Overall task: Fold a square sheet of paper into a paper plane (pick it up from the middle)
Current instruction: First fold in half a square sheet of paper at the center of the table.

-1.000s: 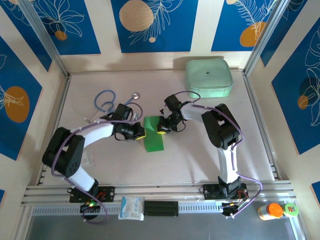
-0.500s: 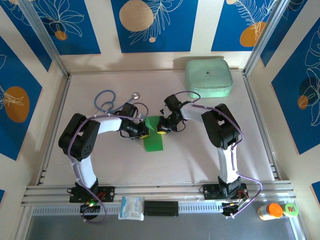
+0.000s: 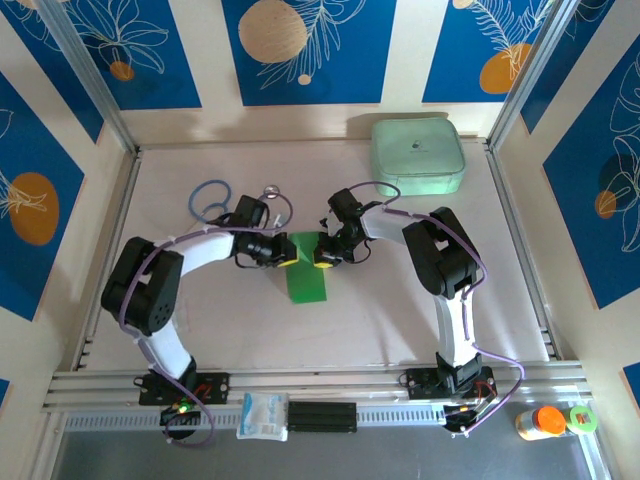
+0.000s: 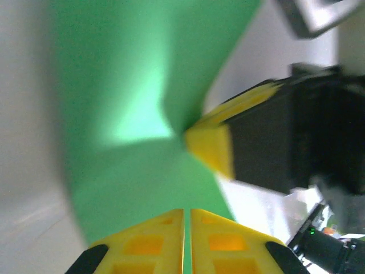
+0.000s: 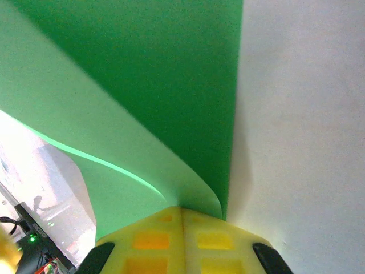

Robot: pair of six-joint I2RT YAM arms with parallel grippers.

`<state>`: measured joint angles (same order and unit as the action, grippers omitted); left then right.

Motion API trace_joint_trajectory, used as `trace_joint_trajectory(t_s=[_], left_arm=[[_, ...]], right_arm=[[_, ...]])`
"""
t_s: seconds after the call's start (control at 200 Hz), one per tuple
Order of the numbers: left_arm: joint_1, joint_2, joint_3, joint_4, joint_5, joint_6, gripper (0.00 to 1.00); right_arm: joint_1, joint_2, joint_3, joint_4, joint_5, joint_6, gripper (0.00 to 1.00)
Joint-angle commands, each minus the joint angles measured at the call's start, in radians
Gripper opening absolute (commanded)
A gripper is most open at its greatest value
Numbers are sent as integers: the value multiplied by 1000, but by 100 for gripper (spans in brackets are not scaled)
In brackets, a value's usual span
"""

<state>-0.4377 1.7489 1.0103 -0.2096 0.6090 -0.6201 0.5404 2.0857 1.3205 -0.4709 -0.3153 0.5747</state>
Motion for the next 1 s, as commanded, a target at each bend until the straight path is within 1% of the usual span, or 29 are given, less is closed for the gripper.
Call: trace_joint_trajectory(t_s=[0.0,0.14,0.3,0.405,0.485,0.555,0.635,0.72,0.835,0.905,0.996], left_arm=[[-7,90,54,50,6,-28,12],[2,159,83,44,-25,-27,12],[30,184,36,56,-40,-6,12],[77,183,-56,123,-26,-9,12],[129,175,-119,176,-10,-20,12],[170,157,-147,173,-1,-15,11],[192,112,-137,120,-6,11,12],[183,60,-103,59,-14,24,12],[116,10,-75,91,11,-30,12],[73,7,-56,105,-3,-55,12],[42,38,-26,126,-23,-82,12]], right_arm=[[-6,152,-76,-137,307,-17,3],[-6,152,-73,-147,309,-28,3],[-6,154,-74,-150,312,-35,3],[-8,155,-75,-153,321,-36,3],[-8,154,-75,-157,330,-33,3],[-9,154,-75,-158,331,-33,3],[-9,153,-75,-160,336,-35,3],[-8,151,-77,-161,337,-35,3],[-8,153,-73,-164,338,-34,3],[-7,153,-72,-166,338,-33,3],[-8,155,-71,-166,336,-32,3]])
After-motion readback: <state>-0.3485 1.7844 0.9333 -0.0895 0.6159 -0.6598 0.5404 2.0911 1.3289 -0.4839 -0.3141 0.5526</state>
